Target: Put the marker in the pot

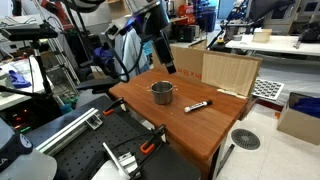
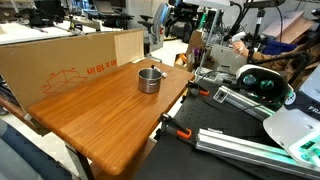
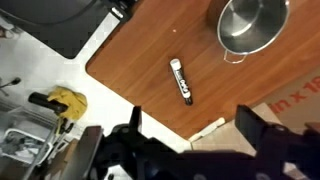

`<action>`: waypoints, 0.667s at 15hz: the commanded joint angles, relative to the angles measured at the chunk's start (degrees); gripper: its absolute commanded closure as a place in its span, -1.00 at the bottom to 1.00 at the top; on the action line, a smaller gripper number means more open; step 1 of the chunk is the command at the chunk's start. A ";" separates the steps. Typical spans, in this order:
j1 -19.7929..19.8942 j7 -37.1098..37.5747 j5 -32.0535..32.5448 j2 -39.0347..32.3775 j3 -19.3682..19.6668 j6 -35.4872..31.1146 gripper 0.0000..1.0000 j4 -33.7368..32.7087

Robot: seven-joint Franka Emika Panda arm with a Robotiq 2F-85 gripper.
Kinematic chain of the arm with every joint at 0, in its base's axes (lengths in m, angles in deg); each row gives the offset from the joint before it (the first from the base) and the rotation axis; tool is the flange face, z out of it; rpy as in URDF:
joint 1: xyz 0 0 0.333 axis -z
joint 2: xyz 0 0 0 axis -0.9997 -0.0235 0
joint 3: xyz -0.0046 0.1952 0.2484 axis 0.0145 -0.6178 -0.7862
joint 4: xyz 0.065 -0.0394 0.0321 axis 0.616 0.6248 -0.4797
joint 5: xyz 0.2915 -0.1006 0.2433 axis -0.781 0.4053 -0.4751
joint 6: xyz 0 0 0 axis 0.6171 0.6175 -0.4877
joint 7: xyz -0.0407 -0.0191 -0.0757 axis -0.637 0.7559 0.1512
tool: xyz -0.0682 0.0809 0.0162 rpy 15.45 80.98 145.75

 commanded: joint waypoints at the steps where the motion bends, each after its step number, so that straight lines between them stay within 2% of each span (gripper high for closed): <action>1: -0.20 1.74 4.03 -8.68 4.23 -2.22 -1.00 -4.87; 5: -4.10 0.98 5.56 -18.10 12.35 -2.15 -1.00 -10.89; 8: -8.03 -2.56 0.90 -25.00 17.55 -3.91 -1.00 -15.60; 10: -10.03 -5.73 -3.50 -29.19 19.28 -5.29 -1.00 -18.46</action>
